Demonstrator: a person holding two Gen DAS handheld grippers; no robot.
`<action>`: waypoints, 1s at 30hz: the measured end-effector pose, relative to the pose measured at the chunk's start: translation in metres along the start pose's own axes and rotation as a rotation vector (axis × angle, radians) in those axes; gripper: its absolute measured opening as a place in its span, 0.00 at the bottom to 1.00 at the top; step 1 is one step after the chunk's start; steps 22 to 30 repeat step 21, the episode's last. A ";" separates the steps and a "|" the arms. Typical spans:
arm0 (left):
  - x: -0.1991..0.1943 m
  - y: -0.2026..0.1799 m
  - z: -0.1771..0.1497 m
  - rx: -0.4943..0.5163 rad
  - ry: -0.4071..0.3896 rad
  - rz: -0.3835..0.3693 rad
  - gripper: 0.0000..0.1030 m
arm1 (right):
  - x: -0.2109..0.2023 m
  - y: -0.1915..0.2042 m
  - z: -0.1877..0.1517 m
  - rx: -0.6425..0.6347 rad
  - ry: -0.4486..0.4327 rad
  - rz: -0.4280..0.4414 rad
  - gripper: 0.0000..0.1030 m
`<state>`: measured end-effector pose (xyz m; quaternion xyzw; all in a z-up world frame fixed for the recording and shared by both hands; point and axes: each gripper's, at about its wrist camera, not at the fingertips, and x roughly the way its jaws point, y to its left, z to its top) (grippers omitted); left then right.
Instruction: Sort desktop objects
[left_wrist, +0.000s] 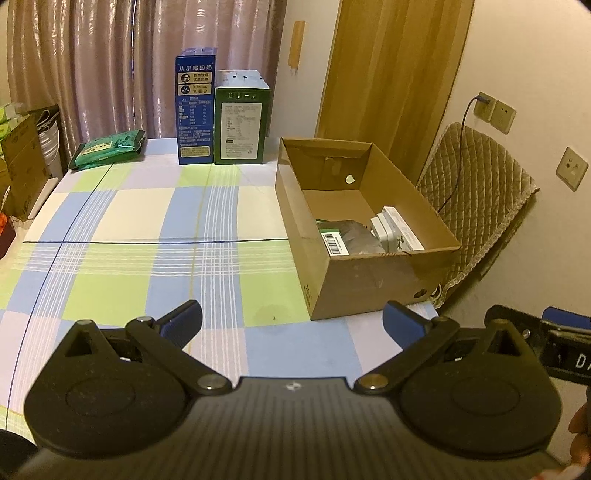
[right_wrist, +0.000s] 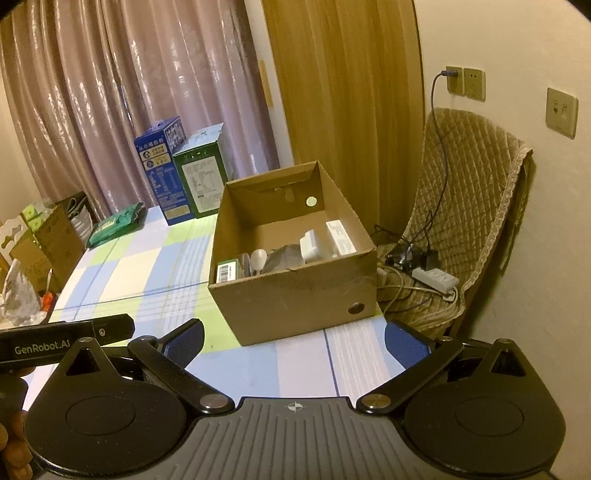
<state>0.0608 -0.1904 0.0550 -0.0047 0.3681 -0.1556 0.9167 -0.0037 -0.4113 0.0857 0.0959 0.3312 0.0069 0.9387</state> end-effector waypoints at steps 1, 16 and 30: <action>0.001 -0.001 0.000 0.003 -0.001 0.001 0.99 | 0.000 0.000 0.000 -0.001 -0.002 -0.002 0.98; 0.014 -0.005 -0.002 0.017 0.023 -0.007 0.99 | 0.009 -0.002 0.000 -0.006 0.003 -0.012 0.98; 0.014 -0.004 -0.006 0.015 0.014 0.003 0.99 | 0.011 -0.003 -0.001 -0.007 0.008 -0.015 0.98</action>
